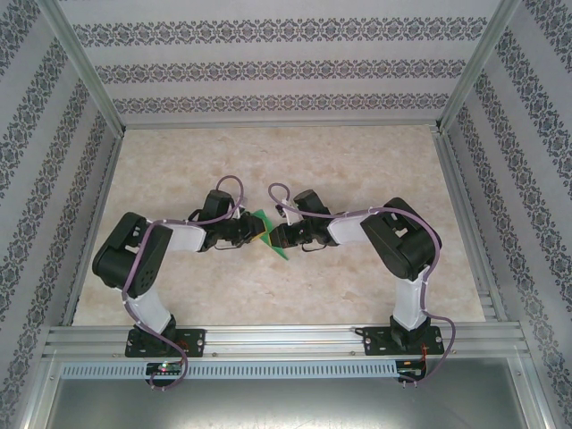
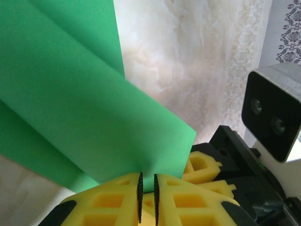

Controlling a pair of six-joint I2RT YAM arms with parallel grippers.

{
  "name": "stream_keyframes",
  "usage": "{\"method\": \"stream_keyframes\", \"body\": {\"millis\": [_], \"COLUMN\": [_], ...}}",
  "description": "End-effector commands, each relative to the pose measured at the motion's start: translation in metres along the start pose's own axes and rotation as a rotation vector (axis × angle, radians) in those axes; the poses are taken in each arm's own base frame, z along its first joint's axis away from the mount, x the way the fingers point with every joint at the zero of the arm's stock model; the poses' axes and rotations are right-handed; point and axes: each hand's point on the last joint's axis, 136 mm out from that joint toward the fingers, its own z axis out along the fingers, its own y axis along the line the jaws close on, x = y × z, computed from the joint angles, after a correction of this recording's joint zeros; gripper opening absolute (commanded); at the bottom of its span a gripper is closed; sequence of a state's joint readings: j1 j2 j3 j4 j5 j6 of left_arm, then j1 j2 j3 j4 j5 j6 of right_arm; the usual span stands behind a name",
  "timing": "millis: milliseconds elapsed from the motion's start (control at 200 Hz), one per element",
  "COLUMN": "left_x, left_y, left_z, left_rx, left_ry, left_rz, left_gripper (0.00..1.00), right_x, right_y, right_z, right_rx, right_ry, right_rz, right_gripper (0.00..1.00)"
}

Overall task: Fold a paper plane with a square sheet of paper (pick it up from the middle)
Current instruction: Fold the wing for the fifth time at the center of the table.

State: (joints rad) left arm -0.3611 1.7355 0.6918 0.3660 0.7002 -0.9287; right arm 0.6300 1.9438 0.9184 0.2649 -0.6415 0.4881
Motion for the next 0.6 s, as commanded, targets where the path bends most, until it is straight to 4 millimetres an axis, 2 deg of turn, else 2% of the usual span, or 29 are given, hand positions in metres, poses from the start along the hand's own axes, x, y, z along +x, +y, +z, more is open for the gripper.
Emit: {"method": "stream_keyframes", "body": {"millis": [0, 145, 325, 600], "left_x": [-0.008, -0.011, -0.006, -0.004], "left_y": [-0.017, -0.007, 0.008, 0.014], "left_z": [0.007, 0.01, 0.011, 0.009], "left_rx": [0.061, 0.035, -0.001, -0.019], "left_ry": [-0.017, -0.04, -0.045, -0.049], "left_rz": [0.026, 0.007, -0.023, -0.033], "left_gripper": [0.17, 0.15, 0.14, 0.13], "right_x": [0.012, 0.009, 0.002, 0.002], "right_y": [-0.012, -0.008, 0.001, 0.009], "right_z": [0.006, 0.004, -0.004, -0.02], "right_rx": [0.026, 0.022, 0.012, 0.029], "right_ry": [0.051, 0.058, 0.051, 0.044], "right_rz": [0.026, 0.019, 0.009, -0.008], "right_gripper": [0.11, 0.14, 0.21, 0.26]}}
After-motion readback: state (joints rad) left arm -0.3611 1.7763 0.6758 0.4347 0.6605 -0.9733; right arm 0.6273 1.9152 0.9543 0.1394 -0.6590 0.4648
